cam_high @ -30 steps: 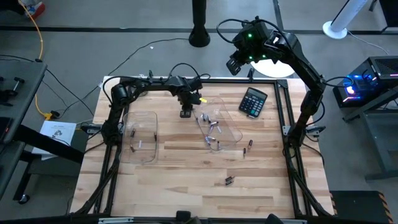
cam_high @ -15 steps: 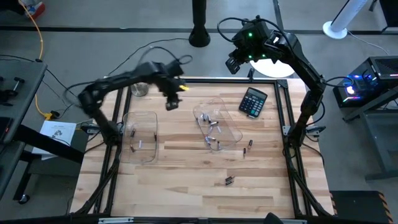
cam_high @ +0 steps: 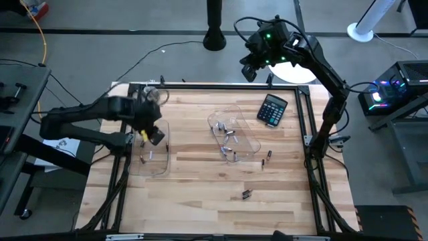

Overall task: Sort batteries
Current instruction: Put the black battery into the left transparent bin

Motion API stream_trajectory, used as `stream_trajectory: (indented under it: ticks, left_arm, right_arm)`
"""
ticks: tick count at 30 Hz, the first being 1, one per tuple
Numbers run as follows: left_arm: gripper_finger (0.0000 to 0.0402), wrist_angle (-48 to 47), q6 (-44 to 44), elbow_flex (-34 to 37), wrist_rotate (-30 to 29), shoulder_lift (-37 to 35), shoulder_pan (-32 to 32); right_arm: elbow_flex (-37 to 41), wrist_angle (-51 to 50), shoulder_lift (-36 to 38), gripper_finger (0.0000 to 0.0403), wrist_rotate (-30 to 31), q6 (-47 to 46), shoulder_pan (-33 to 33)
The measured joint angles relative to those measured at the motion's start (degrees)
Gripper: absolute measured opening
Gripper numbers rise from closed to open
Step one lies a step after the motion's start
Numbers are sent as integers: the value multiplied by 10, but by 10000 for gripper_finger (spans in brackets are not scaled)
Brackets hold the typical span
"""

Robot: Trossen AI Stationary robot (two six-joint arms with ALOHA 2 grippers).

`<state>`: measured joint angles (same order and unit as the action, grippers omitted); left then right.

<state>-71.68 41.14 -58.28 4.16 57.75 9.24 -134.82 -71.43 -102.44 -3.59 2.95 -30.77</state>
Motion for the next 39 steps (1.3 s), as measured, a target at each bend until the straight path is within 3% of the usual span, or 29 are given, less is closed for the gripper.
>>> stream_trajectory:
  ticks: [3, 6, 11, 15, 19, 23, 26, 30, 35, 39]
  left_arm:
    - [42, -8, 80, 39, -5, -10, -33]
    - [96, -7, 123, 62, -13, -4, -52]
    - [181, -6, 95, 64, -20, 9, -64]
    - [215, 3, 44, 64, -47, 4, -64]
    - [223, 27, -7, 64, -77, -11, -66]
    - [224, 57, -68, 64, -81, -32, -78]
    - [224, 76, -103, 64, -81, -48, -90]
    - [225, 99, -127, 64, -83, -67, -102]
    - [225, 114, -136, 64, -106, -81, -110]
    - [225, 134, -144, 64, -133, -86, -114]
  right_arm:
    - [0, 6, -7, 0, -40, 32, 0]
    - [0, 6, -17, 1, -81, 33, 1]
    - [0, -43, -34, 22, -161, 3, 22]
    - [0, -122, -43, 55, -148, -39, 91]
    - [22, -149, -47, 78, -59, -141, 208]
    - [102, -130, -48, 89, -6, -305, 331]
    - [191, -97, -48, 95, -11, -445, 419]
    - [317, 14, -48, 99, -31, -565, 530]
    - [447, 124, -48, 99, -16, -628, 614]
    - [520, 152, -48, 99, 32, -623, 633]
